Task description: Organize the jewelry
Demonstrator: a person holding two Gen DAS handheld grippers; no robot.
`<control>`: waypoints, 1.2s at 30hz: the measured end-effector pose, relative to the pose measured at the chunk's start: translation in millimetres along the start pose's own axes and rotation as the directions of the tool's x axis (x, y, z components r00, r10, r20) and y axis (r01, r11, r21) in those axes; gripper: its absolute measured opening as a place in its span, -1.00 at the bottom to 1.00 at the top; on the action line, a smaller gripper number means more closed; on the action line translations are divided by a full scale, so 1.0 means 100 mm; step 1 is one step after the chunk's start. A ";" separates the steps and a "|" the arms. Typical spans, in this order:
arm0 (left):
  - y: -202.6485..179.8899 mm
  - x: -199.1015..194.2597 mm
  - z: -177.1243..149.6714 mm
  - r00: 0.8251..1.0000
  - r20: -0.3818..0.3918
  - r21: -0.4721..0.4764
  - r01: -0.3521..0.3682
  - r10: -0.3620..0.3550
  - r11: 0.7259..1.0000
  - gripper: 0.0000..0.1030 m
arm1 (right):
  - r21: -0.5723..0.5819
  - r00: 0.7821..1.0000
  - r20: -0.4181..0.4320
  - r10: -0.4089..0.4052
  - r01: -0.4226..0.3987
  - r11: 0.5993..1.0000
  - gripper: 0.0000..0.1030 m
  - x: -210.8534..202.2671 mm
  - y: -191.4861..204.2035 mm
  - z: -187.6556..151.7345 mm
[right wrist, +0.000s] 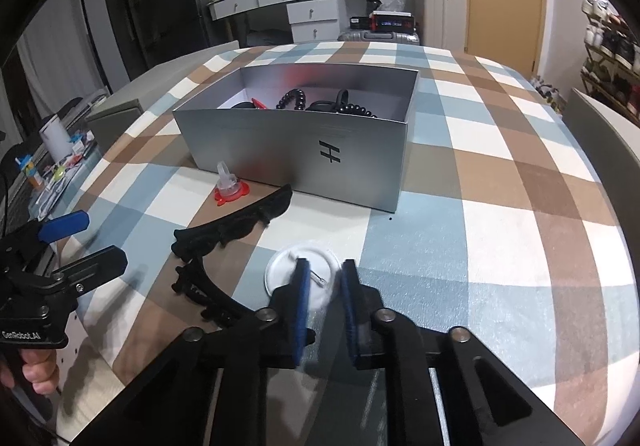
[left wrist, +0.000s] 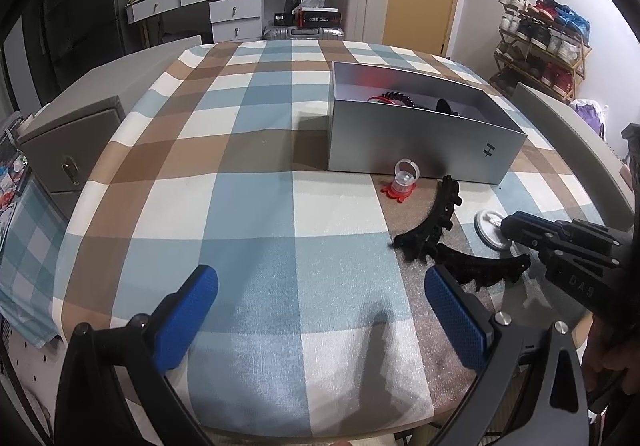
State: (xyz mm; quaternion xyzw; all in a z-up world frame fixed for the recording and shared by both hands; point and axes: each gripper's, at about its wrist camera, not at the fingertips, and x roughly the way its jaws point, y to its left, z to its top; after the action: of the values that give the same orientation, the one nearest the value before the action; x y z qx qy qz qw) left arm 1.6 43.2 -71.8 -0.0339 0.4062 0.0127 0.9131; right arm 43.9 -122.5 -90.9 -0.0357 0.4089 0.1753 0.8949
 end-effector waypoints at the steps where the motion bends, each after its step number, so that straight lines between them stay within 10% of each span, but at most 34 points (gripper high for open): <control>1: 0.00 0.00 0.00 1.000 0.001 0.001 0.000 0.000 1.000 0.96 | 0.011 1.000 0.003 0.010 -0.010 1.000 -0.79 0.00 -0.03 0.00; 25: 0.04 0.01 0.15 0.999 0.022 -0.025 0.030 -0.030 0.999 0.96 | 0.142 0.985 0.072 0.156 -0.165 0.976 -0.99 -0.15 -0.30 0.04; 29: 0.03 -0.01 0.27 0.998 0.051 -0.021 0.050 -0.048 0.999 0.96 | 0.126 0.986 0.056 0.155 -0.161 0.979 -0.85 -0.14 -0.30 0.05; 32: 0.02 0.00 0.31 0.997 0.059 -0.021 0.060 -0.059 0.998 0.96 | 0.109 0.990 0.052 0.127 -0.132 0.985 -0.04 -0.12 -0.26 0.05; 36: 0.02 0.04 0.30 0.996 0.049 -0.026 0.072 -0.071 0.997 0.96 | 0.060 0.993 0.024 0.115 -0.116 0.991 0.03 -0.05 -0.15 0.07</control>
State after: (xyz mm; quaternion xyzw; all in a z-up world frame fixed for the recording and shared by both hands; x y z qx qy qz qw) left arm 26.5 47.7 -54.9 -0.0609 0.3825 -0.0135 0.9218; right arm 51.0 -136.9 -83.8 0.0175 0.4062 0.2143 0.8881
